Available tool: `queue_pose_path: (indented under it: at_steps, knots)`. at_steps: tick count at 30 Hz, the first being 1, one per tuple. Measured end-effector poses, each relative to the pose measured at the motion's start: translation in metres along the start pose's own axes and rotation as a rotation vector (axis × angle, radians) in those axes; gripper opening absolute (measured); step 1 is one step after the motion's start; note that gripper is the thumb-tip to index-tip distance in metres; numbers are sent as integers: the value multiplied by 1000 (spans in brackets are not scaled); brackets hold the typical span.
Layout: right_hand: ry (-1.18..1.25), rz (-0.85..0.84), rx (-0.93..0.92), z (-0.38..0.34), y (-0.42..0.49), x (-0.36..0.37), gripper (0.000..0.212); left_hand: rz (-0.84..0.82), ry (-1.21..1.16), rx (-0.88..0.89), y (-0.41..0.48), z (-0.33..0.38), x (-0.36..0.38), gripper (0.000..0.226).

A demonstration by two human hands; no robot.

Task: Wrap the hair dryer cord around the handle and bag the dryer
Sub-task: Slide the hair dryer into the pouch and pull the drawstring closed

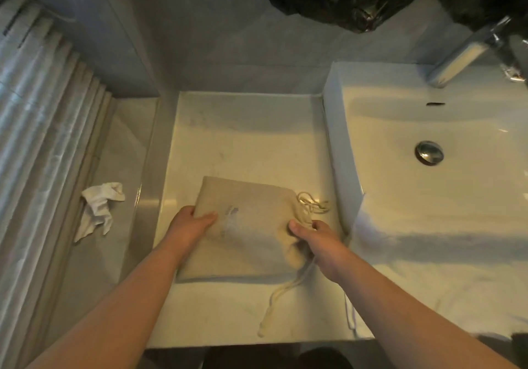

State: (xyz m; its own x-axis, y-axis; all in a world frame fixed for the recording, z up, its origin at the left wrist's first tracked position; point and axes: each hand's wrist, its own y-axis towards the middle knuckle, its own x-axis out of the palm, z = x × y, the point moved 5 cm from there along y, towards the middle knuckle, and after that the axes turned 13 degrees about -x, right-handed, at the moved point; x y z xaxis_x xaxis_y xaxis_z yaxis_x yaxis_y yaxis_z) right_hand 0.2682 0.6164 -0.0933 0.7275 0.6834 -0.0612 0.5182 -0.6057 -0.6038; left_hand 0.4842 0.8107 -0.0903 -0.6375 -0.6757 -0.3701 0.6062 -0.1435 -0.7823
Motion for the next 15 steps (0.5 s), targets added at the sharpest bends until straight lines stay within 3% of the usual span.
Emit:
queue_pose_path:
  at_steps: [2, 8, 12, 15]
  knots:
    - [9, 17, 1, -1, 0, 2, 44, -27, -48, -49, 3, -1, 1, 29]
    - [84, -5, 26, -5, 2, 0, 55, -294, -289, -122, -3, -15, 5, 34]
    - [194, -37, -31, -15, -6, -2, 74, -290, -366, -86, -13, -15, 0, 21]
    - [290, -96, -76, -29, -18, -2, 52, -296, -428, -38, -31, -4, -4, 15]
